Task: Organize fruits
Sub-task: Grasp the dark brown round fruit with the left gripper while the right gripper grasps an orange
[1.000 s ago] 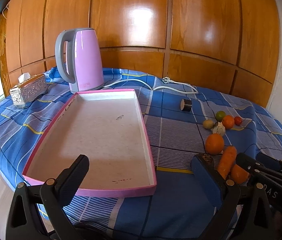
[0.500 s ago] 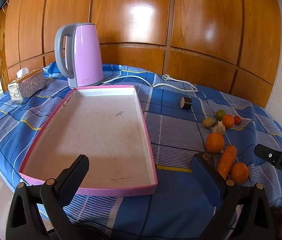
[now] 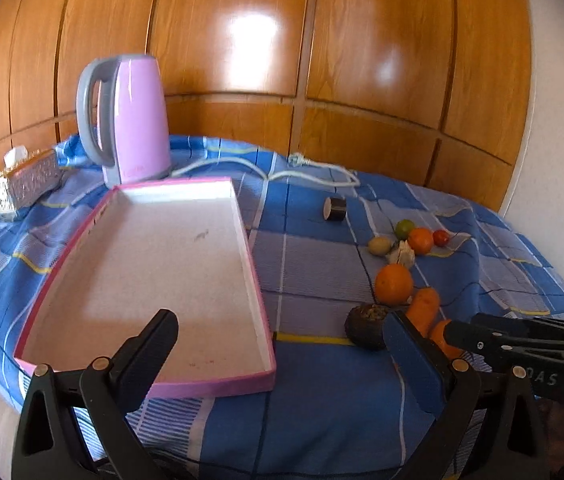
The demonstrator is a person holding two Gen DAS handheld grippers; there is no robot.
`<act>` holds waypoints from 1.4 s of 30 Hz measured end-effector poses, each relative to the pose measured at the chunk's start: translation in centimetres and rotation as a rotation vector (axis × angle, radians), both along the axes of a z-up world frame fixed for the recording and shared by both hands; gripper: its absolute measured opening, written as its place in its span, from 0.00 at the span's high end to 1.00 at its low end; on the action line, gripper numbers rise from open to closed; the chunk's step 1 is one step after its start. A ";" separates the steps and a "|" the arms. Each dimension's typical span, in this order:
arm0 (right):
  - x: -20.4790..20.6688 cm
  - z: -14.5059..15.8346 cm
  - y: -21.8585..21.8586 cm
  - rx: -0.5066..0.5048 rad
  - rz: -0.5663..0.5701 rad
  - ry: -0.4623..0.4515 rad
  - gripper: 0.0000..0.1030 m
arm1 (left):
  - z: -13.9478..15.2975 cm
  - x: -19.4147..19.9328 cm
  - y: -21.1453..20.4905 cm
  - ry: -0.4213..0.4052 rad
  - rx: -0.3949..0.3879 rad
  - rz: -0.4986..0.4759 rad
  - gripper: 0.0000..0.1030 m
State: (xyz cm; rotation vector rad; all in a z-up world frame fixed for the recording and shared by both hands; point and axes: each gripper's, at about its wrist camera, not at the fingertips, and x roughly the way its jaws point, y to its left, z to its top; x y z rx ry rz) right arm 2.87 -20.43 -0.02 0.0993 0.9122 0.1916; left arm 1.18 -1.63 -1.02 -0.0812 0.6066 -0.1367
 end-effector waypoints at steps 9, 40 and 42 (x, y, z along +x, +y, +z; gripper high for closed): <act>1.4 -1.9 0.4 -0.052 -0.017 0.094 0.65 | 0.2 -0.6 -0.7 -0.024 0.038 -0.028 0.09; 2.3 -2.5 -0.8 -0.045 -0.150 0.108 0.66 | -1.8 5.5 -6.8 0.154 0.083 -0.304 0.53; 2.3 -2.5 -0.8 -0.040 -0.153 0.108 0.66 | -2.2 5.9 -7.0 0.162 0.089 -0.300 0.50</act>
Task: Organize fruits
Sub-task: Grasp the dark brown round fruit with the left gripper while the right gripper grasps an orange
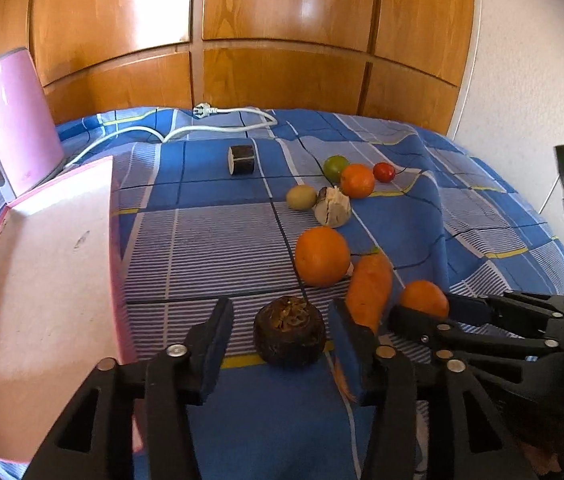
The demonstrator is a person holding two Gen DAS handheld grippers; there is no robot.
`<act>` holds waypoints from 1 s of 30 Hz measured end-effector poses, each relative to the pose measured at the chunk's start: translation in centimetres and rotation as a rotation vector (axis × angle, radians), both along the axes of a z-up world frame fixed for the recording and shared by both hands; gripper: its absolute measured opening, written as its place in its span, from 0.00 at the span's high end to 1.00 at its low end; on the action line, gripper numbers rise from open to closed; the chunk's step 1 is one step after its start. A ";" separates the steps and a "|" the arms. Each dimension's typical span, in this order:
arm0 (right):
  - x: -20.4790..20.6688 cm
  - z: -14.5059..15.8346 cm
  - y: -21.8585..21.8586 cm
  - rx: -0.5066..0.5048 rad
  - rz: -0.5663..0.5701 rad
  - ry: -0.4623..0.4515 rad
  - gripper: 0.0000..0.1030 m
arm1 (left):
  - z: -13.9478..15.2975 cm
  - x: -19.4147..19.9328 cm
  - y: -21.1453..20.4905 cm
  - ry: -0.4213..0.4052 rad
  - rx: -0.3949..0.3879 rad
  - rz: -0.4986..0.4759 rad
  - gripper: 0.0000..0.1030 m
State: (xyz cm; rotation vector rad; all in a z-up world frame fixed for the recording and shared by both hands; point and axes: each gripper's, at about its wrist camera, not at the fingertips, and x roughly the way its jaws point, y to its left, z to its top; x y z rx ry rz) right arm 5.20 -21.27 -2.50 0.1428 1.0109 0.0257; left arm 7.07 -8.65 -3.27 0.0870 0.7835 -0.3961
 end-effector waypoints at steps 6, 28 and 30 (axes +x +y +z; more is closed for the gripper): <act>0.2 -0.1 -0.2 0.010 -0.010 -0.003 0.66 | -0.9 0.5 -0.2 -0.008 0.016 0.006 0.52; 0.1 0.0 0.3 -0.013 -0.003 -0.010 0.66 | -0.4 -1.9 0.4 -0.060 0.000 0.011 0.63; -0.1 0.1 0.2 -0.013 -0.008 -0.019 0.67 | -0.1 -2.2 0.5 -0.072 -0.005 0.011 0.63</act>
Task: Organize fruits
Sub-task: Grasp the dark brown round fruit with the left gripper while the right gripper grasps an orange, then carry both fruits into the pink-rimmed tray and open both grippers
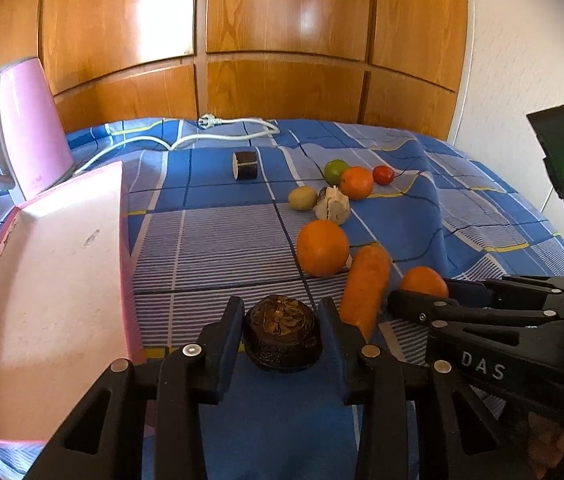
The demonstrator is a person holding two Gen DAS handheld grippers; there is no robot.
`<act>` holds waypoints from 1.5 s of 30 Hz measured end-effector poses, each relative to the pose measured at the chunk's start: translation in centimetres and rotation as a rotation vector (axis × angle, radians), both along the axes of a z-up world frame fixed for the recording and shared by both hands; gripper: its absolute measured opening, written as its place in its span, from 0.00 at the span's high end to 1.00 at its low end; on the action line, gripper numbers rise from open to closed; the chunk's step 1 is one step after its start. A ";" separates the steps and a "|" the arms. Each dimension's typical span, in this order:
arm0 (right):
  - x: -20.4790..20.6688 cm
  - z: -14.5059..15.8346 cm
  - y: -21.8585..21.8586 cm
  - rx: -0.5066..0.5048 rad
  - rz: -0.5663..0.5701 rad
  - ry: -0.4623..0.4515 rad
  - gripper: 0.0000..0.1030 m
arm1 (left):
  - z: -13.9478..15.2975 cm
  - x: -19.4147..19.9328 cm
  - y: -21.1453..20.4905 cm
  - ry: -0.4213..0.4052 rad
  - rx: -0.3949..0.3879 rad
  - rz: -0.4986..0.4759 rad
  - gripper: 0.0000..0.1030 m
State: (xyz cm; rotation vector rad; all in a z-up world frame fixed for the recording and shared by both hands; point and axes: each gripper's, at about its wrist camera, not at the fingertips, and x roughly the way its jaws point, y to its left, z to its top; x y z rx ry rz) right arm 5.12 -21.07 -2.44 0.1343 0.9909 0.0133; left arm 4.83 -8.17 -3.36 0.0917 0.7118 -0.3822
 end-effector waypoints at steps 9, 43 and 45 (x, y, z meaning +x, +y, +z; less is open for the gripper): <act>-0.9 1.2 0.0 0.013 0.001 -0.089 0.67 | 1.2 -1.4 0.8 -0.062 -0.012 0.030 0.63; 2.7 5.5 13.0 0.138 0.438 -0.288 0.67 | 2.5 -0.3 17.2 -0.085 -0.342 0.815 0.62; 3.7 5.4 14.3 0.149 0.467 -0.271 0.67 | 2.3 -0.2 18.2 -0.083 -0.357 0.872 0.52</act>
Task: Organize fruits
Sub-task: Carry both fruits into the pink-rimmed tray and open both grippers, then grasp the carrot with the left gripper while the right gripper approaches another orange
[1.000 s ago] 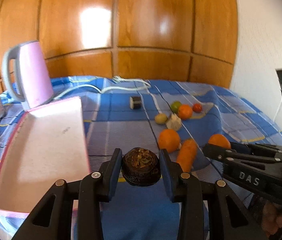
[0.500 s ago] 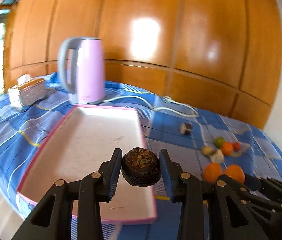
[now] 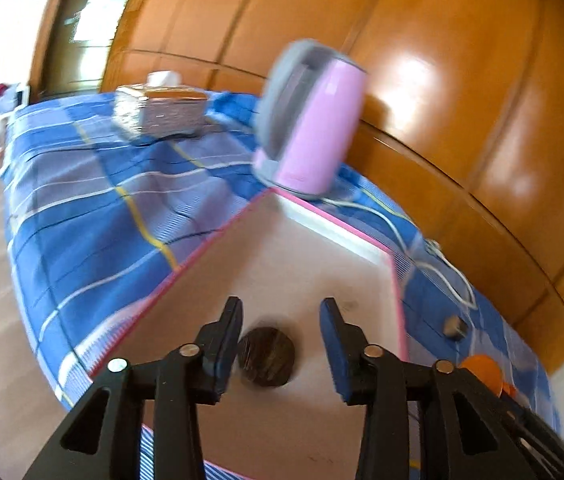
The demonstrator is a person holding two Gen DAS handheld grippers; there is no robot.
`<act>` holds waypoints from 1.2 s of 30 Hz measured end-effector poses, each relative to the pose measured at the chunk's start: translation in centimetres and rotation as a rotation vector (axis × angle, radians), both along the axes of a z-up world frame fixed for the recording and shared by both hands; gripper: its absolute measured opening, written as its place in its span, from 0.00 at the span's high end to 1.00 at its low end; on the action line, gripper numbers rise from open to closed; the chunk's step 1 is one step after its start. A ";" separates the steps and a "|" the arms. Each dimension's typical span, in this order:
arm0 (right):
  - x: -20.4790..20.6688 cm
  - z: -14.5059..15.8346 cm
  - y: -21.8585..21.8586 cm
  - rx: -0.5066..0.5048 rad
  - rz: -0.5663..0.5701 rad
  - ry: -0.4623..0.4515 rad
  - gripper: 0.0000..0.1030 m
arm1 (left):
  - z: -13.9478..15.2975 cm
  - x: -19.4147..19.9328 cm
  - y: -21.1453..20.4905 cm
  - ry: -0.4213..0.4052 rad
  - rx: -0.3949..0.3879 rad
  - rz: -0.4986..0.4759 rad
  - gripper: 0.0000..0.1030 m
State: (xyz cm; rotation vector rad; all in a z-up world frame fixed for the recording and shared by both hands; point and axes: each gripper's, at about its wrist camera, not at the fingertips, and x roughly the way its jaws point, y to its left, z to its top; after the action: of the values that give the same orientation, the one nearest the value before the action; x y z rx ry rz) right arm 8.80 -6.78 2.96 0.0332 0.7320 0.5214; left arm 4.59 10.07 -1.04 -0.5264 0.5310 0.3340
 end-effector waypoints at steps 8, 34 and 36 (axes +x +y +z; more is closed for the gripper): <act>2.5 -0.8 2.6 0.076 0.085 0.103 0.64 | -0.3 -0.4 1.4 -0.002 -0.039 0.066 0.33; -1.8 -1.8 -12.8 -0.069 -0.299 0.061 0.63 | 0.9 0.2 -5.0 -0.021 0.188 -0.196 0.22; -1.6 -2.2 -14.0 -0.030 -0.344 0.090 0.63 | 0.9 0.2 -5.7 -0.022 0.205 -0.240 0.21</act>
State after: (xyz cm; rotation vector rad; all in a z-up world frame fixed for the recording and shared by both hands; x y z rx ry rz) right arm 7.24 -20.78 0.76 0.1528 0.8024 0.1810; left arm 4.79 4.35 -0.18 -0.2645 0.5258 0.1506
